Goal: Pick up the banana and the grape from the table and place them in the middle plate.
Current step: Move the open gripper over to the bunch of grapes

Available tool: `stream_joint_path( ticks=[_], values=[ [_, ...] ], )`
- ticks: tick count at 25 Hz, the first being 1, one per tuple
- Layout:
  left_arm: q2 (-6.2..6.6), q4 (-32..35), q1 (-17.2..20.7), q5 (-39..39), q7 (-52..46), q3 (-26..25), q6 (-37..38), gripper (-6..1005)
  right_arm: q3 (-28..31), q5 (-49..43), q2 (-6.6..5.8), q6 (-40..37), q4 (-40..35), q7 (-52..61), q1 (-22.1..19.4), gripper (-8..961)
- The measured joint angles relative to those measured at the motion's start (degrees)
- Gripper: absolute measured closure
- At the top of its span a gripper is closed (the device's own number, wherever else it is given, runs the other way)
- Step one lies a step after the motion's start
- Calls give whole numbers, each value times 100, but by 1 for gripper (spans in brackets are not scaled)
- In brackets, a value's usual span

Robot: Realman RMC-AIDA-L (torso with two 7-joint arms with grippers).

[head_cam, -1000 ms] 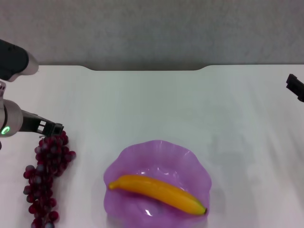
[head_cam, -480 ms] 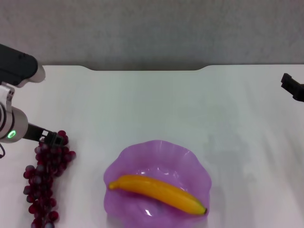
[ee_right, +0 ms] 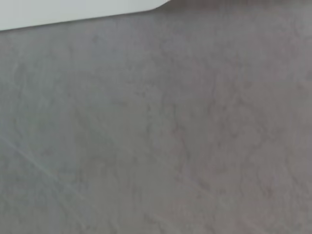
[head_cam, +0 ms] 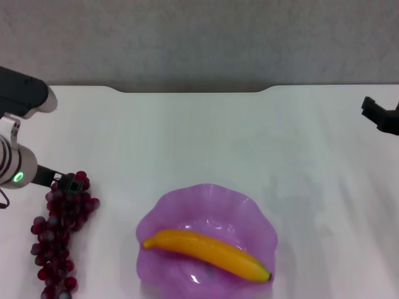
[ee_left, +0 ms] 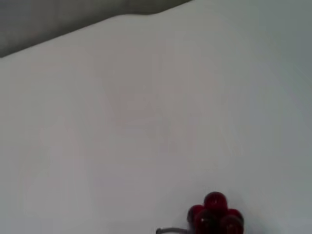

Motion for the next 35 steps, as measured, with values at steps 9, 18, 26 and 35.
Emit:
stream_joint_path(
  ticks=[9, 18, 26, 35],
  values=[
    [23, 530, -206, -3, 7, -56, 153, 316, -1, 1, 1, 53, 24, 0, 20, 211],
    [1, 588, -210, -2, 19, -56, 216, 318, 2, 1, 1, 64, 69, 0, 73, 211],
    [-5, 600, -211, -2, 19, -35, 224, 320, 1, 1, 1, 64, 78, 0, 73, 211],
    [-2, 829, -325, -2, 19, -21, 223, 321, 1, 1, 1, 65, 106, 0, 104, 211]
  ],
)
